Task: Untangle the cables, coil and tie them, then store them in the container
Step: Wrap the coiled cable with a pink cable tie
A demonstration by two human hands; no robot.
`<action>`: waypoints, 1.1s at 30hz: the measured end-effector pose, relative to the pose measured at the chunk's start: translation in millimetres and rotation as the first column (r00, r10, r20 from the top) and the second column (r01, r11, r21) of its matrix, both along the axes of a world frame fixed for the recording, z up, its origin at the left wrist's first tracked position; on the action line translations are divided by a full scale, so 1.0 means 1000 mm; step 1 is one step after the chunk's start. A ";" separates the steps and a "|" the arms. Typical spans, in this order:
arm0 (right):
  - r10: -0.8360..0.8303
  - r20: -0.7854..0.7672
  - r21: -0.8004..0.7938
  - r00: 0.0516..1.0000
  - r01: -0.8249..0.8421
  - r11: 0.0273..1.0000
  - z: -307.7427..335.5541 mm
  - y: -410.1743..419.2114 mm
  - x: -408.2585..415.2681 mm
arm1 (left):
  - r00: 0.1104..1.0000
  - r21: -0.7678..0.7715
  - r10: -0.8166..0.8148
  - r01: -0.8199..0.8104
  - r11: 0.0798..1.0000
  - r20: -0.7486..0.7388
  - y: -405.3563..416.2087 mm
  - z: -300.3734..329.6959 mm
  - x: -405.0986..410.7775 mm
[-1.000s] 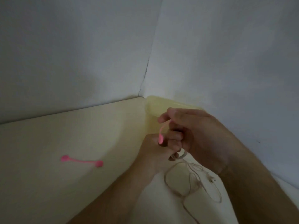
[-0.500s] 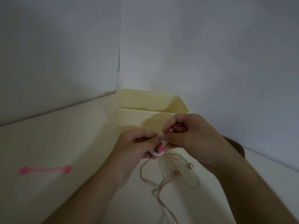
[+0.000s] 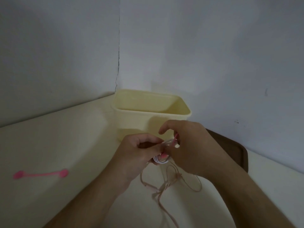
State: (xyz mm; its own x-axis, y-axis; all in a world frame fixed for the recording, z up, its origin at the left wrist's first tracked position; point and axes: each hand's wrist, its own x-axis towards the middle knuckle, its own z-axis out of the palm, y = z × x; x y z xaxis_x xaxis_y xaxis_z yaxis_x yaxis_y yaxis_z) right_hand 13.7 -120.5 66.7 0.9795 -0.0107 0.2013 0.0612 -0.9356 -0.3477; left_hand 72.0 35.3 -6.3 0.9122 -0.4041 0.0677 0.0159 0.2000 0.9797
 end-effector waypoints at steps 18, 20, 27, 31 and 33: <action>0.102 -0.133 0.146 0.986 -0.082 0.986 0.002 -0.010 0.004 | 0.991 0.184 -0.107 0.092 0.979 0.074 0.002 0.002 -0.005; 0.104 -0.083 0.206 0.991 -0.085 0.975 0.000 -0.013 0.007 | 0.990 0.177 -0.117 0.101 0.979 0.081 0.002 0.002 -0.006; 0.017 -0.052 0.345 0.999 0.001 0.939 -0.008 -0.021 0.011 | 0.993 0.092 -0.095 0.088 0.992 0.070 0.003 0.002 -0.006; 0.021 -0.103 0.459 0.994 0.029 0.888 -0.006 -0.015 0.008 | 0.997 0.063 -0.062 0.059 0.996 0.053 0.001 0.003 -0.007; -0.009 -0.123 0.537 0.992 0.074 0.840 -0.004 -0.013 0.007 | 0.999 0.028 -0.009 0.008 1.000 0.044 0.001 0.003 -0.007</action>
